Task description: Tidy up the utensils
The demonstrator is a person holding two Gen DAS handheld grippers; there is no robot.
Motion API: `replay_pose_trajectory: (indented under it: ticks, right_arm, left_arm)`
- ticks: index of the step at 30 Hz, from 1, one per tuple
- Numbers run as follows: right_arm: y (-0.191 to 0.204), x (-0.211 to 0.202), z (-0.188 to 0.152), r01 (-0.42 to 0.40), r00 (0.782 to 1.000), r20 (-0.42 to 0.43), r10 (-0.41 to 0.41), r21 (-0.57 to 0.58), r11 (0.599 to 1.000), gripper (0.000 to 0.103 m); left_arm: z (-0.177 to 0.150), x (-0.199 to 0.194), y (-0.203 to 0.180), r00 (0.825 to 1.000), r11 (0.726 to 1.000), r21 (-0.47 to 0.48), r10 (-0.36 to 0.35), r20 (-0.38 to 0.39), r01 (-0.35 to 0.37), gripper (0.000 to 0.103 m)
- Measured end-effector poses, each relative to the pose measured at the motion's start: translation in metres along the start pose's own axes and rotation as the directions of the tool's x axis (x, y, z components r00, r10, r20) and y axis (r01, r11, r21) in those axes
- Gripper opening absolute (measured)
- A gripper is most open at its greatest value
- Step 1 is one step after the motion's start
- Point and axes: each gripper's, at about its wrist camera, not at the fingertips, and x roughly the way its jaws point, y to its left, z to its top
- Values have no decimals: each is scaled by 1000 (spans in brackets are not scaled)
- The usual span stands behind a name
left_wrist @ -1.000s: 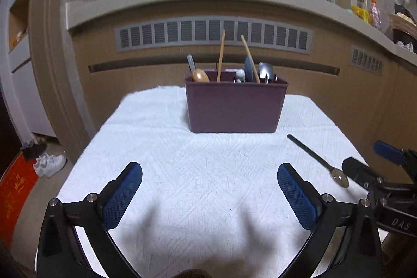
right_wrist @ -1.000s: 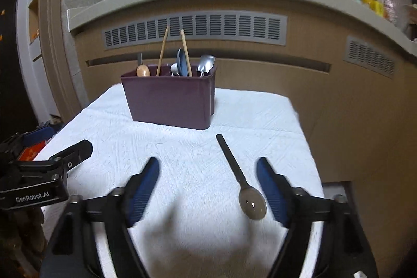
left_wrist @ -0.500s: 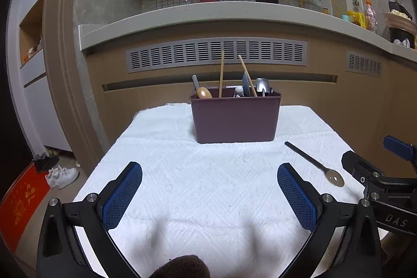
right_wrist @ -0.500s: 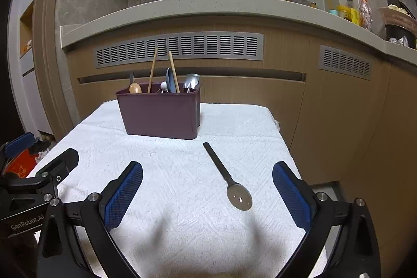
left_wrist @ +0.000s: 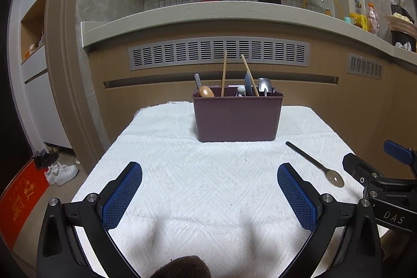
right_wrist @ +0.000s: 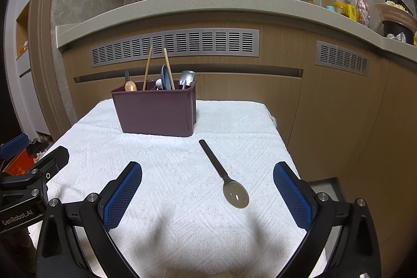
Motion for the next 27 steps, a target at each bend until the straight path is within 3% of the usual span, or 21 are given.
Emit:
replay_pose_trajectory:
  ticks: [27]
  right_arm:
    - [2,0,-1,-3,1000,-9,3,-1,1000,101]
  left_arm:
    - [-4,0,4,1000,1000,-3,-11,-12,11,103]
